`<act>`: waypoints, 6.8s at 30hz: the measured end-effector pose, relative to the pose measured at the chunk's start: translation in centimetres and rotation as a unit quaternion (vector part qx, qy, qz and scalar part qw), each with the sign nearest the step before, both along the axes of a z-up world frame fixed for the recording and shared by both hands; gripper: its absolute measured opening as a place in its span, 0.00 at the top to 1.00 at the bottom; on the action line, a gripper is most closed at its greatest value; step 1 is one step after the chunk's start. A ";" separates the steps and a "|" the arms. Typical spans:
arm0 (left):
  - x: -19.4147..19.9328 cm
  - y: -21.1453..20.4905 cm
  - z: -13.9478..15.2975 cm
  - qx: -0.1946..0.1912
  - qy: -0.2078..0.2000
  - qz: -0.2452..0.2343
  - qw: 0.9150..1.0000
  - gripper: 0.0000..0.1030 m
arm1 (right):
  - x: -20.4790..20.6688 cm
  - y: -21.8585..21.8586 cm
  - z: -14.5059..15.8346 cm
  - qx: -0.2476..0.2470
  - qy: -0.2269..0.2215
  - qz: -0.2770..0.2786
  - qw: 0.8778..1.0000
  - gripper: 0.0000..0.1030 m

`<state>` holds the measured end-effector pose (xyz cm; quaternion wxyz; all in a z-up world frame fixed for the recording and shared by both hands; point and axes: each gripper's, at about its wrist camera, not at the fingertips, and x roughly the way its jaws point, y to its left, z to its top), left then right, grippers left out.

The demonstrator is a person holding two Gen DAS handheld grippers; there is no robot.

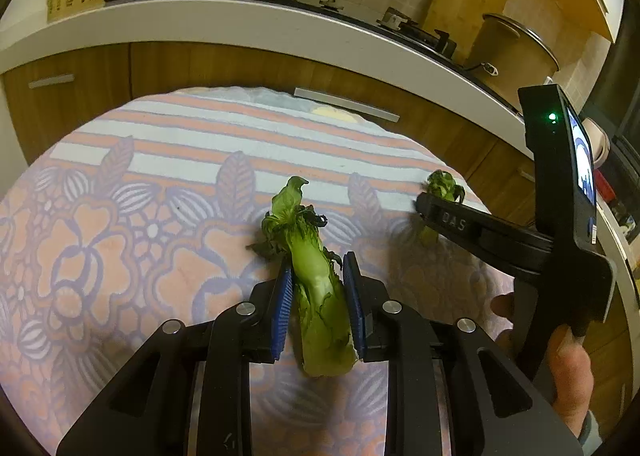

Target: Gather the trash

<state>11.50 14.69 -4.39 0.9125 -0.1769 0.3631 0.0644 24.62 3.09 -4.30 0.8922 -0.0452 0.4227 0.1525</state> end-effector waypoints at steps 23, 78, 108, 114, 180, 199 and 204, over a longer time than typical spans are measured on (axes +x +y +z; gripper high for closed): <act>-2.2 -8.5 6.7 -0.013 -0.076 -0.111 0.991 0.79 | -8.3 -14.9 7.5 0.044 -0.049 0.003 0.998 0.79; 4.3 -33.9 2.4 -0.034 0.001 -0.366 0.930 0.41 | -10.6 -42.6 0.8 0.067 0.059 -0.231 0.969 0.40; -4.3 -24.0 6.3 0.075 -0.162 -0.227 0.957 0.15 | -19.0 -34.5 8.9 0.095 -0.132 -0.207 0.965 0.25; -4.1 -23.3 5.9 0.068 -0.151 -0.215 0.962 0.13 | -19.0 -33.3 8.1 0.078 -0.133 -0.208 0.966 0.25; -3.8 -23.2 5.1 0.083 -0.129 -0.192 0.969 0.09 | -18.7 -32.5 8.2 0.047 -0.147 -0.200 0.967 0.21; -3.7 -22.8 5.2 0.083 -0.130 -0.183 0.971 0.09 | -19.0 -32.2 8.5 0.045 -0.151 -0.202 0.967 0.21; -3.6 -22.8 5.2 0.085 -0.130 -0.182 0.971 0.09 | -19.0 -32.1 8.5 0.045 -0.152 -0.201 0.967 0.21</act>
